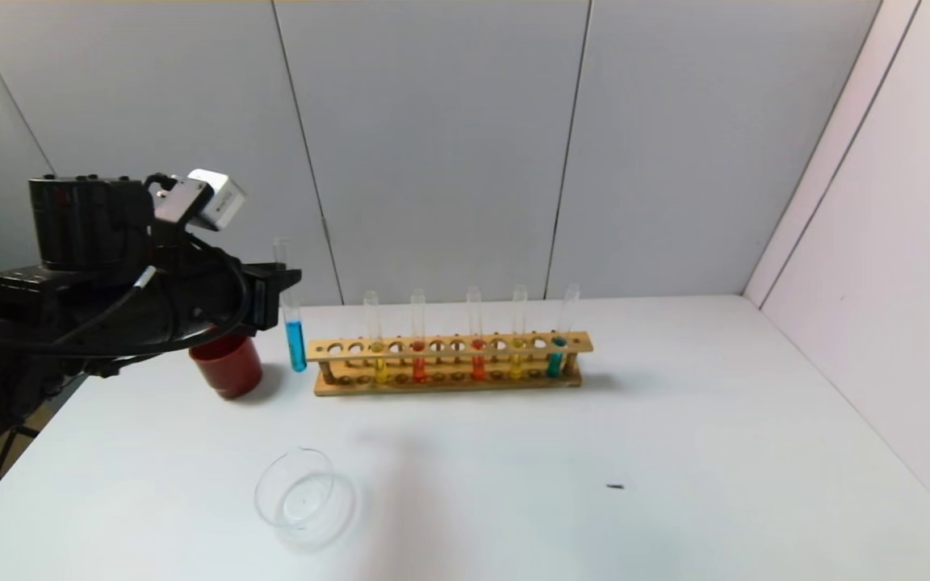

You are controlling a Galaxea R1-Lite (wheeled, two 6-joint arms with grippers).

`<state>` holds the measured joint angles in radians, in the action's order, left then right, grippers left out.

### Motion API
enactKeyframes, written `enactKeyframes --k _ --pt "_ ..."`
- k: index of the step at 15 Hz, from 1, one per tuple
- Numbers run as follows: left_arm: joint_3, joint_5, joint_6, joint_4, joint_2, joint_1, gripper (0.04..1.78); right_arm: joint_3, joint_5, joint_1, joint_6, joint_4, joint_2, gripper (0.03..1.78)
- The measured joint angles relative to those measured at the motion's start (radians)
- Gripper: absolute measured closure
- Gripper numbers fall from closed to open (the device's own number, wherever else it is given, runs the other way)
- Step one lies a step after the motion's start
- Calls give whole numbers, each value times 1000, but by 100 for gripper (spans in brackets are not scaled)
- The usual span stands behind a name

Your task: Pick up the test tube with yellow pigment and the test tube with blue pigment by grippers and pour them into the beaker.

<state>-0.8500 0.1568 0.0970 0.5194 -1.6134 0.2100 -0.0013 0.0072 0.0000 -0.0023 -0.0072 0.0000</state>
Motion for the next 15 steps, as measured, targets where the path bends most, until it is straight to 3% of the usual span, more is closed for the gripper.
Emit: enactKeyframes --k 7,15 --pt "80 105 161 -318 216 -94 152 0 0 0 0 0 0 7" --pt "84 116 242 -618 266 -79 152 0 0 0 0 0 0 7"
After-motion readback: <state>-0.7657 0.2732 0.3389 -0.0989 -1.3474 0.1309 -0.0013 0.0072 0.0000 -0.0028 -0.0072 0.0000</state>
